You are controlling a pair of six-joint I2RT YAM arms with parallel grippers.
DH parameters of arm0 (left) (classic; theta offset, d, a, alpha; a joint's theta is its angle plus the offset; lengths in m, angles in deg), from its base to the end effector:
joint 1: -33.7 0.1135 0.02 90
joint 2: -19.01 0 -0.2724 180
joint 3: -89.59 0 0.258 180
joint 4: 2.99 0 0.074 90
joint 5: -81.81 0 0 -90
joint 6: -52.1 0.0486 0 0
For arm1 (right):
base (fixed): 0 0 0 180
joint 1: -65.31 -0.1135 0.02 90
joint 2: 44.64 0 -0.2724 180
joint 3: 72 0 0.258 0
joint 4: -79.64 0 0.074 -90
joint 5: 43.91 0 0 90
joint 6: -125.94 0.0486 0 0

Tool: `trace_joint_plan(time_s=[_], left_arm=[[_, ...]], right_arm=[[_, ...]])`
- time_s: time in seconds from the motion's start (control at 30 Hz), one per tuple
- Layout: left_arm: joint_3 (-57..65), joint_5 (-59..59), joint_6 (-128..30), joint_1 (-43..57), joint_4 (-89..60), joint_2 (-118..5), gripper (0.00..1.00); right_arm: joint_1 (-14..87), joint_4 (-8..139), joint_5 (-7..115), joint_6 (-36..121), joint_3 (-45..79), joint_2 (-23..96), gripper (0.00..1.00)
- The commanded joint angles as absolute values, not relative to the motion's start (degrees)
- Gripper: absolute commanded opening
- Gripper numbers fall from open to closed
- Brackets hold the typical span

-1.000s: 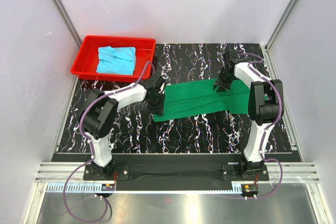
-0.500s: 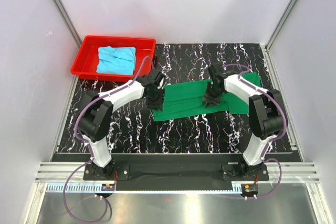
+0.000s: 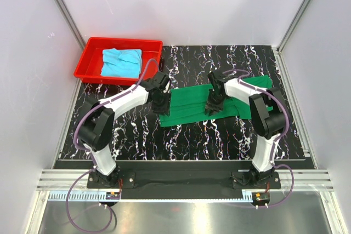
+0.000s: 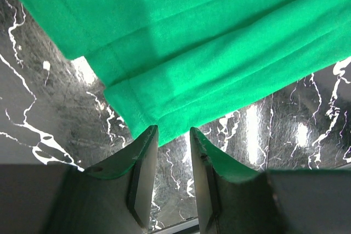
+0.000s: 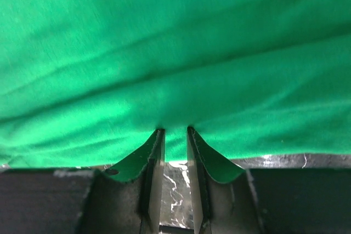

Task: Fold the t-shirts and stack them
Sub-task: Fold the tshirt

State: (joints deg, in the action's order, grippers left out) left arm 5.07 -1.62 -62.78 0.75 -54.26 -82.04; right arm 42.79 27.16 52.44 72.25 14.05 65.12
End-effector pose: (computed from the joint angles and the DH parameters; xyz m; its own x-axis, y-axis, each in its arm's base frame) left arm 0.3039 -0.2036 0.1942 -0.9474 0.1160 -0.2982 0.1962 0.9468 -0.2551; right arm 0.3467 0.1496 0.1474 -0.9627 0.2379 -0.1288 0.2048 0.9519 0.2279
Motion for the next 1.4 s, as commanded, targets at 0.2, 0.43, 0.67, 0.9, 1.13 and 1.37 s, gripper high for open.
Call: trace_joint_plan(time_s=[0.2,0.43,0.67,0.9,1.13,1.37], left_arm=[[7.41,-2.30,-62.77,0.92,-53.09,-78.54,0.35],[8.29,-2.21,-62.51,0.92,-52.73,-78.19,0.35],[6.71,-2.48,-61.46,0.92,-53.00,-79.24,0.35],[5.91,-5.99,-60.13,0.21,-53.17,-82.06,0.33],[6.70,-9.67,-61.54,0.21,-53.97,-81.97,0.36],[4.86,-10.30,-61.89,0.30,-54.93,-84.52,0.33]], right_arm=[[41.93,24.27,47.06,71.80,22.48,69.53,0.30],[41.85,21.55,46.35,71.97,27.50,71.38,0.31],[41.41,22.50,47.32,73.20,22.24,67.08,0.31],[41.32,25.06,49.61,73.03,18.54,65.93,0.30],[41.32,26.72,49.69,72.76,14.15,65.23,0.30],[41.41,27.60,50.57,72.59,12.64,65.22,0.29]])
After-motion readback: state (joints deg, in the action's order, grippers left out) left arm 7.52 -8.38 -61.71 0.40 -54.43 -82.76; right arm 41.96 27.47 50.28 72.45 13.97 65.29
